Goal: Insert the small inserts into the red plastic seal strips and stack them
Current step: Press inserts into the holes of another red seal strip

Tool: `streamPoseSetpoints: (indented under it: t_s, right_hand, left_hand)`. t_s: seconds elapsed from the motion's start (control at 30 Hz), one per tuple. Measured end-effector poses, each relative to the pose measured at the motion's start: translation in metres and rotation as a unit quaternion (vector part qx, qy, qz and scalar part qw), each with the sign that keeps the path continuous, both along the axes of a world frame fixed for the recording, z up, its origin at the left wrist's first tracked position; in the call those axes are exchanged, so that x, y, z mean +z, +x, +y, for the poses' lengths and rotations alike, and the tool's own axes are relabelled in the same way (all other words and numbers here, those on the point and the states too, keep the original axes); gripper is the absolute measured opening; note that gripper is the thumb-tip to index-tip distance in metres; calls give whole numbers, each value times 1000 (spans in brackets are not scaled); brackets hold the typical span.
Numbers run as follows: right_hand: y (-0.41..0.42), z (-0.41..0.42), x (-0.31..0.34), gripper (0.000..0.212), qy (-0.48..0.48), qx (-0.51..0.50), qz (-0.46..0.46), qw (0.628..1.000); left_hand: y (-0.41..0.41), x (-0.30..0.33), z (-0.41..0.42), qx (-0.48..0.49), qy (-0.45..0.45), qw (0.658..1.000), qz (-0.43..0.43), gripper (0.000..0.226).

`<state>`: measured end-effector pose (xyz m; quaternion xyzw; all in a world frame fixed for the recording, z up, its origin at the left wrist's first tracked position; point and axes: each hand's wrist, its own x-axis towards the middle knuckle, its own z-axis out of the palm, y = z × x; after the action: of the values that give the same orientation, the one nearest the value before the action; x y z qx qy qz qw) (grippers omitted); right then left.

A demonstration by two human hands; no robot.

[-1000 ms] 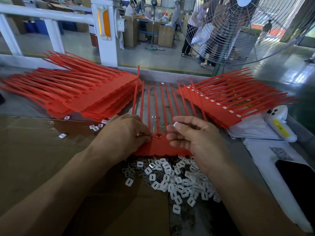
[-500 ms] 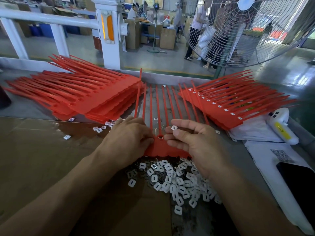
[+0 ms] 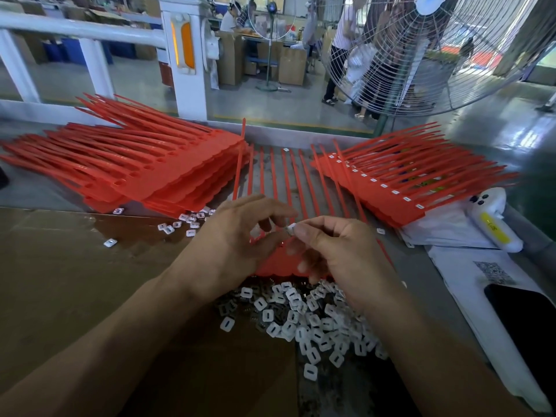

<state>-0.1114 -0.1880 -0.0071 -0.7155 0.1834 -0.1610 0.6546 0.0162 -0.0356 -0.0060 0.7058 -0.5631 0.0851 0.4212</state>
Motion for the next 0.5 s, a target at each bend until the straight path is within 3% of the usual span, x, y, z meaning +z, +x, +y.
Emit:
streamPoseSetpoints:
  t_s: [0.3,0.5]
  right_hand:
    - [0,4,2,15,-18,27,18,999]
    - [-1,5,3,16,-19,-24,8,999]
  left_hand:
    - [3,0,1,2,8,999,-41,17]
    - [3,-3,-1,63,21,998,-18,14]
